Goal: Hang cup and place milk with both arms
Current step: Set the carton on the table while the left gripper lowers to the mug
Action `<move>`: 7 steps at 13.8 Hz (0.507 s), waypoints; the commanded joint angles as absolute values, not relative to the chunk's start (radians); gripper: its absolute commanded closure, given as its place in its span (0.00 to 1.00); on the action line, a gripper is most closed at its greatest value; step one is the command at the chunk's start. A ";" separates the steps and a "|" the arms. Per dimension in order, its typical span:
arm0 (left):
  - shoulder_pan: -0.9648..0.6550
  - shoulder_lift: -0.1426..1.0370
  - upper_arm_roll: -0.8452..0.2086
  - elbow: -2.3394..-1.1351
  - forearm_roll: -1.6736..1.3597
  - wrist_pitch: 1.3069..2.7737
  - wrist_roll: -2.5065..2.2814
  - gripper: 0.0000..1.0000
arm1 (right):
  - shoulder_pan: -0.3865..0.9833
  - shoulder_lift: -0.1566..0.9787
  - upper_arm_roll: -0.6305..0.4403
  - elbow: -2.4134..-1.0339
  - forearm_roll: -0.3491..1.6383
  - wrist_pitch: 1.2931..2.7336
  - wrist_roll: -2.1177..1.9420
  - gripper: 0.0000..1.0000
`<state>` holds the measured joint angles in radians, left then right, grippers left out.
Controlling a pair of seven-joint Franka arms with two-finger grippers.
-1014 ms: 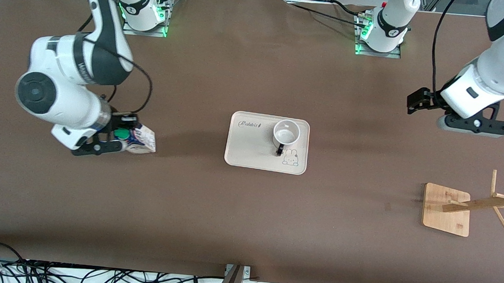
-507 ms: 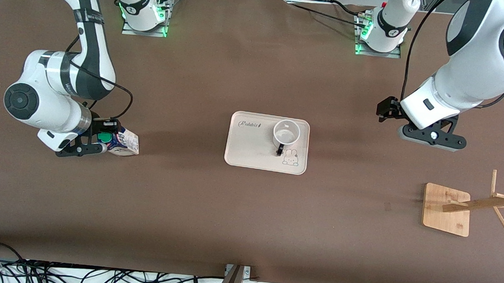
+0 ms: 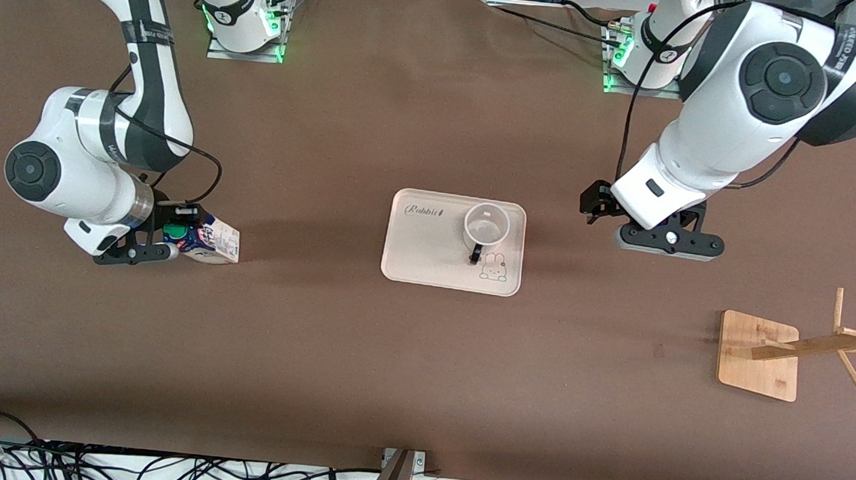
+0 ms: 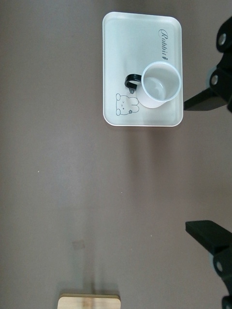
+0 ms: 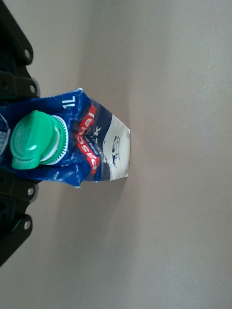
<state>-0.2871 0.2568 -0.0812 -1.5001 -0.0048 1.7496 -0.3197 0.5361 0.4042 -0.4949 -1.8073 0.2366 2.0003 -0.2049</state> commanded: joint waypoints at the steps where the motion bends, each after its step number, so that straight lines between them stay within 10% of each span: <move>1: -0.261 0.259 -0.064 -1.470 0.002 1.720 -0.318 0.00 | 0.531 0.380 -0.489 -1.827 0.258 2.013 -0.187 0.54; 4: -0.252 0.261 -0.074 -1.466 0.000 1.707 -0.324 0.00 | 0.532 0.387 -0.489 -1.829 0.258 2.016 -0.184 0.44; 6: -0.259 0.261 -0.078 -1.476 0.000 1.706 -0.324 0.00 | 0.532 0.387 -0.489 -1.827 0.258 2.014 -0.183 0.04; 7: -0.262 0.268 -0.078 -1.483 -0.009 1.704 -0.321 0.00 | 0.532 0.387 -0.489 -1.824 0.258 2.010 -0.164 0.00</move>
